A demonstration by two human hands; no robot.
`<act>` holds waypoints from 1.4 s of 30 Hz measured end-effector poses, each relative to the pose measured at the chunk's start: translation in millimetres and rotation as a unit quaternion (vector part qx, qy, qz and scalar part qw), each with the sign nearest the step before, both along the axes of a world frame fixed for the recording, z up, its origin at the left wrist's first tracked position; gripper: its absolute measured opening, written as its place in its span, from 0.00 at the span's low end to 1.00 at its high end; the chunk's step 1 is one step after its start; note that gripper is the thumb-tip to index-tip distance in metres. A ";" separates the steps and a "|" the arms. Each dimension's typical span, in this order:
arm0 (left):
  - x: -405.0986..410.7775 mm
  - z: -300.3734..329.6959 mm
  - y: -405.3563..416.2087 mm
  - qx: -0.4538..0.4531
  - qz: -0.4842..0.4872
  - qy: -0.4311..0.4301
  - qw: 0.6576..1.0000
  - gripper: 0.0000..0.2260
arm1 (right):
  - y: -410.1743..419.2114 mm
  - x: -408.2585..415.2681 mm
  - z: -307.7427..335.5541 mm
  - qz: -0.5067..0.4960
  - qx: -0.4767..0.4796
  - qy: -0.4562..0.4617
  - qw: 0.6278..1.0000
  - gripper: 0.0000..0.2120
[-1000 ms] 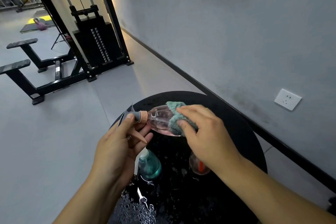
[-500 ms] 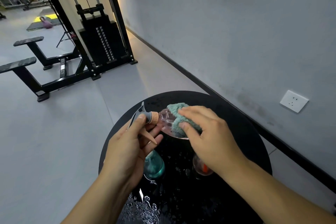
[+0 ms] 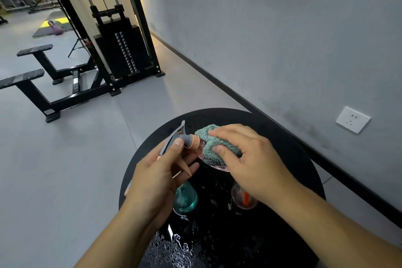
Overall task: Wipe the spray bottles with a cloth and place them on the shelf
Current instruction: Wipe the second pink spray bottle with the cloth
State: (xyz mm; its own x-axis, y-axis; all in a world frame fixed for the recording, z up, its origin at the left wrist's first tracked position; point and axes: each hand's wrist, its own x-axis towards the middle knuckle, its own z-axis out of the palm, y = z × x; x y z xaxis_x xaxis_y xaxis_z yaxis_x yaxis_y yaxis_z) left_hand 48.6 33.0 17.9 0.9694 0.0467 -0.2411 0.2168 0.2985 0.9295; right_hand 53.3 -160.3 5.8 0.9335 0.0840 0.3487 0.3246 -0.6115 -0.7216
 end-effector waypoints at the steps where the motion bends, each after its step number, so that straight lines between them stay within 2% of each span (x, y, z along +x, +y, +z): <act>1: 1.1 0.4 1.2 -0.004 0.006 -0.001 1.000 0.12 | -1.8 1.1 0.0 -0.007 0.002 0.000 1.000 0.16; 6: 3.7 3.0 4.5 -0.022 0.023 -0.004 0.999 0.12 | -11.1 3.5 -2.5 -0.049 0.046 -0.005 0.998 0.15; 13: 2.5 1.1 3.1 -0.014 0.006 -0.003 1.000 0.12 | -4.0 -1.1 1.9 -0.009 0.023 -0.011 1.000 0.15; 20: 6.1 5.6 11.8 -0.032 0.007 -0.010 0.999 0.15 | -15.3 0.9 0.1 -0.040 0.116 0.021 0.992 0.13; 28: 5.0 7.8 5.5 -0.058 0.016 -0.009 0.998 0.10 | -6.4 -6.0 0.4 -0.028 0.211 -0.010 0.977 0.13; 31: 5.7 6.9 -0.3 -0.092 0.035 0.008 0.995 0.13 | 1.9 -11.3 -3.7 -0.016 0.189 -0.037 0.981 0.14; 34: 9.8 6.0 0.1 -0.124 0.064 0.028 0.990 0.14 | 14.1 -16.5 -8.2 -0.002 0.119 -0.088 0.989 0.15; 37: 13.2 2.9 5.9 -0.133 0.109 0.040 0.984 0.20 | 22.5 -19.3 -11.8 0.013 0.072 -0.119 0.990 0.14; 40: 13.5 -1.0 11.2 -0.107 0.127 0.051 0.985 0.08 | 25.8 -21.3 -12.6 0.030 0.061 -0.116 0.991 0.14; 42: 13.2 -0.4 12.5 -0.093 0.137 0.048 0.985 0.05 | 25.3 -21.9 -11.6 0.038 0.065 -0.097 0.992 0.14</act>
